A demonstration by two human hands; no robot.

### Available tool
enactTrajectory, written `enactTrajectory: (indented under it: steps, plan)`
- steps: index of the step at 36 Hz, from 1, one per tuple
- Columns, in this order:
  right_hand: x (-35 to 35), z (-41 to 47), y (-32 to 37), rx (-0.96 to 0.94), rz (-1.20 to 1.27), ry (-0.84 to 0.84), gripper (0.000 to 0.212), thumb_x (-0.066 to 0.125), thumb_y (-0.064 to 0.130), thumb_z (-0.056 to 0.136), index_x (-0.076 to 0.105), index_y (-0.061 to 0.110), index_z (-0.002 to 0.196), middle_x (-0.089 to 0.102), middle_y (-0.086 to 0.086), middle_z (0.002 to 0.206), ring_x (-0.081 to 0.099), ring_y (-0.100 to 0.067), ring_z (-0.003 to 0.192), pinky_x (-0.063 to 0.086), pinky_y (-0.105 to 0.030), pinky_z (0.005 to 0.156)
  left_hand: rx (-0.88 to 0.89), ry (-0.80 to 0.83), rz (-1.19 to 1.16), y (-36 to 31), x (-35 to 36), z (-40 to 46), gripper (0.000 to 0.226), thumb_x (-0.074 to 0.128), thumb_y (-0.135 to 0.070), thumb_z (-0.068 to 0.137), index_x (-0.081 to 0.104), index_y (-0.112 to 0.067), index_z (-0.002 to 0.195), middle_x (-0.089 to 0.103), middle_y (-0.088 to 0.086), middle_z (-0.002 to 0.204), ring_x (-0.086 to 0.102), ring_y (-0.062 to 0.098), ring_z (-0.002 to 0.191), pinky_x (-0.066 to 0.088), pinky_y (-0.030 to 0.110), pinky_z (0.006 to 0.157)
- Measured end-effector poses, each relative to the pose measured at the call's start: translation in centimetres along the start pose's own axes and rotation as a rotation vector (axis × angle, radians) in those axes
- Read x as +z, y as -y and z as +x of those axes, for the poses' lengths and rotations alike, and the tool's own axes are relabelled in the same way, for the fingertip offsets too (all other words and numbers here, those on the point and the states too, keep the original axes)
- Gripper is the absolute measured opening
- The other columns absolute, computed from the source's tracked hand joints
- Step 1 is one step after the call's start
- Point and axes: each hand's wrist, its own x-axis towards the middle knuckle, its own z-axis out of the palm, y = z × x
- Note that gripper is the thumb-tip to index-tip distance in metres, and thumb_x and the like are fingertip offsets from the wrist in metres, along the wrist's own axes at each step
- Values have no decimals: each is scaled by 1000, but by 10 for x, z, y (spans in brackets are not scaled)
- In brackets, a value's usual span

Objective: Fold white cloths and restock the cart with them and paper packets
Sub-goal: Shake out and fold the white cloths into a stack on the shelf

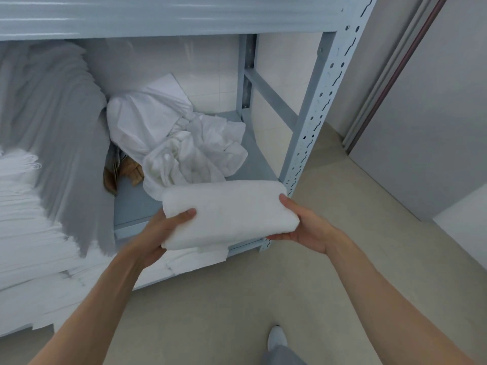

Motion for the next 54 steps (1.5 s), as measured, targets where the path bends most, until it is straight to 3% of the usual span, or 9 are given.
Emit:
enactTrajectory:
  steps: [6, 15, 24, 28, 34, 38, 43, 49, 54]
  plan:
    - [-40, 33, 12, -11, -91, -172, 44, 72, 14, 86, 58, 11, 129, 69, -8, 124, 65, -30, 115, 52, -51, 99, -12, -15, -38, 7, 26, 51, 68, 88, -34, 71, 56, -27, 130, 71, 1, 122, 70, 21, 108, 60, 33, 77]
    - [-121, 105, 37, -45, -167, -352, 40, 73, 21, 88, 62, 8, 125, 71, -5, 116, 68, -23, 104, 59, -35, 78, -162, -132, -21, 9, 81, 138, 64, 84, -31, 77, 53, -26, 133, 70, 3, 123, 67, 31, 111, 58, 54, 83]
    - [-160, 167, 62, 78, -132, -256, 39, 64, 9, 91, 57, 4, 129, 64, -14, 125, 61, -30, 113, 56, -37, 86, -159, -423, -75, 12, 111, 194, 69, 81, -23, 80, 42, -24, 138, 64, 1, 125, 66, 24, 104, 58, 34, 63]
    - [-157, 196, 63, 72, -210, -253, 47, 64, 6, 92, 52, 7, 137, 62, -15, 129, 60, -30, 115, 54, -41, 94, -145, -475, -37, 15, 102, 215, 69, 80, -20, 82, 41, -23, 140, 63, 2, 129, 62, 29, 114, 47, 55, 101]
    - [-144, 242, 61, -126, -340, -436, 59, 63, 16, 95, 38, 16, 149, 53, -7, 139, 53, -22, 118, 43, -36, 101, -39, -499, 17, 6, 85, 263, 65, 77, -15, 84, 45, -15, 141, 61, 7, 132, 58, 31, 120, 46, 53, 106]
    - [-147, 277, 49, -119, -509, -563, 64, 58, 20, 98, 27, 12, 154, 43, -12, 149, 46, -30, 130, 38, -38, 105, -10, -491, 264, 13, 73, 306, 58, 76, -20, 86, 50, -12, 138, 63, 8, 128, 58, 32, 120, 47, 38, 100]
    - [-134, 295, 25, -108, -1019, -577, 72, 52, 12, 97, 12, 11, 156, 12, -13, 162, 12, -32, 149, 27, -50, 117, -33, -586, 911, 49, 79, 334, 88, 74, -22, 87, 19, -10, 155, 25, 19, 150, 27, 37, 139, 25, 46, 116]
    - [-129, 301, 6, -280, -1718, -442, 68, 50, 26, 97, 17, 23, 156, 4, -6, 166, -3, -30, 153, 3, -59, 120, 376, -495, 1450, 66, 91, 339, 52, 67, -27, 91, 53, -21, 141, 25, 12, 161, 21, 35, 148, 17, 50, 120]
    - [-144, 320, -5, -190, -1713, -378, 61, 40, 38, 103, 14, 29, 157, 2, -8, 166, -3, -32, 152, 3, -58, 119, 303, -327, 1536, 74, 85, 358, 54, 47, -46, 101, 36, -32, 152, 14, 3, 165, 8, 26, 153, 7, 44, 123]
